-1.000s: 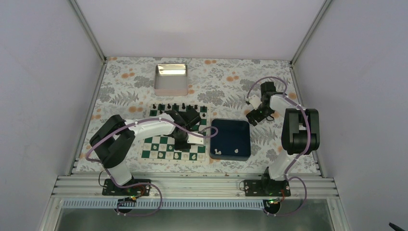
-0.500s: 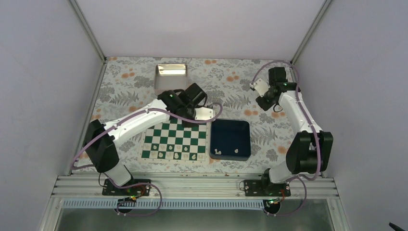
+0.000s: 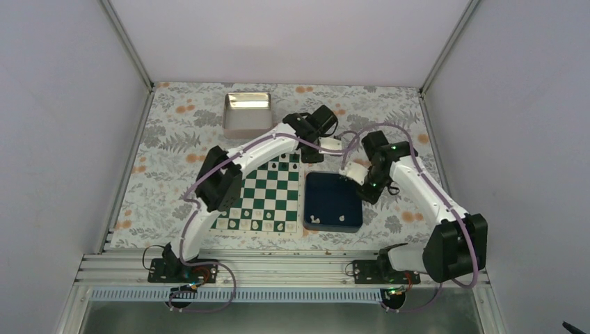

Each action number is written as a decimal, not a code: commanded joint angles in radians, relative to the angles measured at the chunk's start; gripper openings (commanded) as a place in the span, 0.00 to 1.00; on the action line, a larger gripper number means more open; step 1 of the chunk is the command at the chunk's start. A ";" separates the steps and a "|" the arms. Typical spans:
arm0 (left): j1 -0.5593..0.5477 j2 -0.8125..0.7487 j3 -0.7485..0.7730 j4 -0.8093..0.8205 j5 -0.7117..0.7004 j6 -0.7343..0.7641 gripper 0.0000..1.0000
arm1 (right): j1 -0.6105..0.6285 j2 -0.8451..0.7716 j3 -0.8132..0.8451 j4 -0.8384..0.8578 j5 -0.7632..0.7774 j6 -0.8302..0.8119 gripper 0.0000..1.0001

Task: Set up the chess pieces on the board
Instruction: Adjust the storage box at the center of the board.

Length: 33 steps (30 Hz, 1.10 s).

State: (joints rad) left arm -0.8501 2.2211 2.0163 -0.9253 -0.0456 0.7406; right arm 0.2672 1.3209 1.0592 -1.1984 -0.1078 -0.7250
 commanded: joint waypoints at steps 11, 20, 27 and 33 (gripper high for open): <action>0.020 0.185 0.305 -0.248 0.105 0.030 0.02 | 0.236 -0.045 -0.165 -0.092 -0.030 0.013 0.04; 0.013 0.221 0.304 -0.345 0.125 0.021 0.02 | 0.447 -0.033 -0.205 -0.090 -0.066 0.058 0.04; 0.006 0.208 0.258 -0.368 0.123 -0.004 0.02 | 0.540 -0.014 -0.252 -0.034 -0.060 0.089 0.04; -0.014 0.208 0.249 -0.374 0.137 -0.014 0.02 | 0.540 0.004 -0.276 0.019 0.013 0.122 0.04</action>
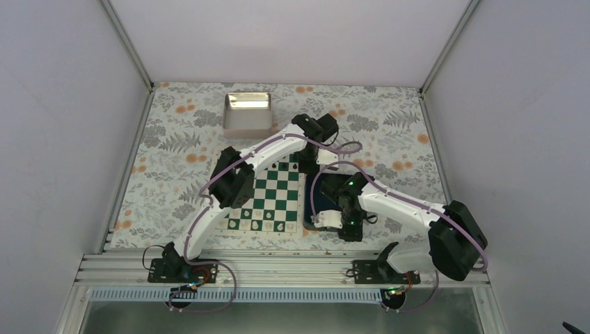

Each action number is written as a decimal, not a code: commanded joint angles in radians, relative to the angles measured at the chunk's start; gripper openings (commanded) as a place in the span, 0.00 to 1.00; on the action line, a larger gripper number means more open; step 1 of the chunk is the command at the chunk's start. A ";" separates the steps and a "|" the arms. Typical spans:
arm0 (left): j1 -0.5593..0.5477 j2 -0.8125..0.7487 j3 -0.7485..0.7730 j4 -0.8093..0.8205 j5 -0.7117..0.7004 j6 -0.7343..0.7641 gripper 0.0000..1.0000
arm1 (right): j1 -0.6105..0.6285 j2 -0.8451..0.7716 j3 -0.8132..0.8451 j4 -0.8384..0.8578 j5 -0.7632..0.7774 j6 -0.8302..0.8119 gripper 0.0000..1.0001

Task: Set up the chess pieces on the board
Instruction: Adjust the storage box at the center of the board.

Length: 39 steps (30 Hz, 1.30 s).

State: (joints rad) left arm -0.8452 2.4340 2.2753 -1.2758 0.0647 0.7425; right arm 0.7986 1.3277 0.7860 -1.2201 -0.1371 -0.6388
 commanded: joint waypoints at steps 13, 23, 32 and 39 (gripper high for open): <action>-0.038 -0.027 -0.064 -0.001 0.034 -0.017 0.02 | -0.015 0.019 -0.024 0.087 0.161 0.103 0.04; -0.041 -0.032 -0.056 -0.004 0.025 -0.013 0.02 | -0.189 0.025 -0.031 0.162 0.307 0.044 0.04; -0.055 -0.014 -0.018 -0.022 0.023 -0.014 0.02 | -0.384 0.019 -0.020 0.255 0.378 -0.072 0.04; -0.063 -0.011 -0.009 -0.031 0.019 -0.016 0.02 | -0.521 0.039 0.001 0.318 0.366 -0.159 0.04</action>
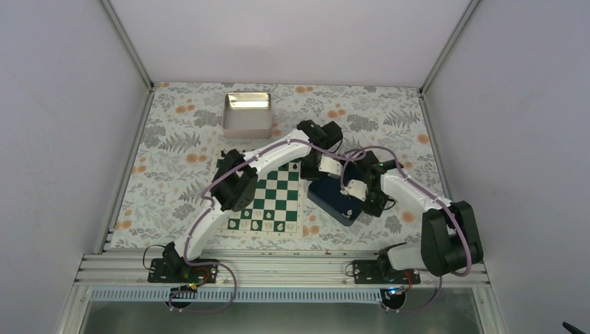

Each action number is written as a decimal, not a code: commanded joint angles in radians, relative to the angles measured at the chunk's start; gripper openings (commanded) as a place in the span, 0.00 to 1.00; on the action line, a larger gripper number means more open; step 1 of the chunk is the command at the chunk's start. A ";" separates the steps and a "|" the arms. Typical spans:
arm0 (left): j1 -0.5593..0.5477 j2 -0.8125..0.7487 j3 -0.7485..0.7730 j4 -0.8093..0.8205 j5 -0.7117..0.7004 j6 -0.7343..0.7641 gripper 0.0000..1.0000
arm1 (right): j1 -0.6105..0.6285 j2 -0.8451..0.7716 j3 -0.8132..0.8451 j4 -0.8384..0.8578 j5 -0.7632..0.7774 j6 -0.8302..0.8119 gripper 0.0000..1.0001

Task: Set up the chess pieces on the board
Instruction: Adjust the storage box at the center of the board.

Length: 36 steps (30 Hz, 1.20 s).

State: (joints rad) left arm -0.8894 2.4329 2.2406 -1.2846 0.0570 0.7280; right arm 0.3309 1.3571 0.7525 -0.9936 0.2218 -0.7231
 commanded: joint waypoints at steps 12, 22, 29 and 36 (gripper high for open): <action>-0.035 -0.044 -0.019 -0.019 0.035 -0.013 0.02 | -0.297 0.138 0.121 0.213 -0.079 -0.199 0.04; -0.068 -0.092 -0.065 -0.014 0.033 -0.025 0.02 | -0.316 0.212 0.239 0.126 -0.275 -0.218 0.04; -0.096 -0.107 -0.073 -0.016 0.037 -0.025 0.02 | -0.317 0.288 0.344 0.084 -0.334 -0.212 0.04; -0.145 -0.096 -0.069 -0.056 0.043 -0.025 0.02 | -0.317 0.385 0.433 0.055 -0.352 -0.211 0.04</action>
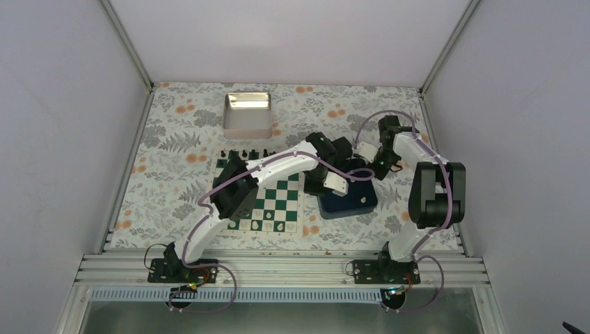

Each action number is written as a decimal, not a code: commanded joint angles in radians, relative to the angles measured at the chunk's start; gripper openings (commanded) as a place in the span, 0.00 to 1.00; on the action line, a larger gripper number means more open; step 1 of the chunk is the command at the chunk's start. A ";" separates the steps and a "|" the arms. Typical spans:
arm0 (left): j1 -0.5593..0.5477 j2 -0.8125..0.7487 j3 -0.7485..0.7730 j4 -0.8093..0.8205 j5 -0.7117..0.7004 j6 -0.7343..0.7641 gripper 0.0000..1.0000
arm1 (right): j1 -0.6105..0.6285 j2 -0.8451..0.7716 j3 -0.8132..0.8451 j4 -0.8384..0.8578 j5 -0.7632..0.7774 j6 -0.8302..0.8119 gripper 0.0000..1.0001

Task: Set up the chess pieces on the board
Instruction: Adjust the storage box at the center of the board.

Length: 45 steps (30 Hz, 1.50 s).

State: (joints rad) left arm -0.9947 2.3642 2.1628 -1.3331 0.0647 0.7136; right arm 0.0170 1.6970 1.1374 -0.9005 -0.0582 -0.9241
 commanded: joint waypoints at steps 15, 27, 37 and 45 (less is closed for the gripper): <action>-0.129 -0.020 0.034 -0.024 0.041 -0.007 0.02 | 0.029 0.141 0.184 -0.088 -0.083 -0.022 0.04; -0.212 0.019 0.062 -0.025 0.056 0.012 0.02 | 0.110 0.203 0.253 -0.112 -0.079 0.005 0.04; -0.261 0.078 0.127 -0.025 0.076 0.031 0.02 | 0.177 0.267 0.357 -0.135 -0.076 0.033 0.04; -0.290 0.115 0.161 -0.024 0.103 0.040 0.02 | 0.218 0.320 0.427 -0.157 -0.071 0.047 0.04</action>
State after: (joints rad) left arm -1.2541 2.4500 2.2730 -1.3643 0.1307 0.7311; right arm 0.2138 1.9854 1.5192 -1.0248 -0.1177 -0.8959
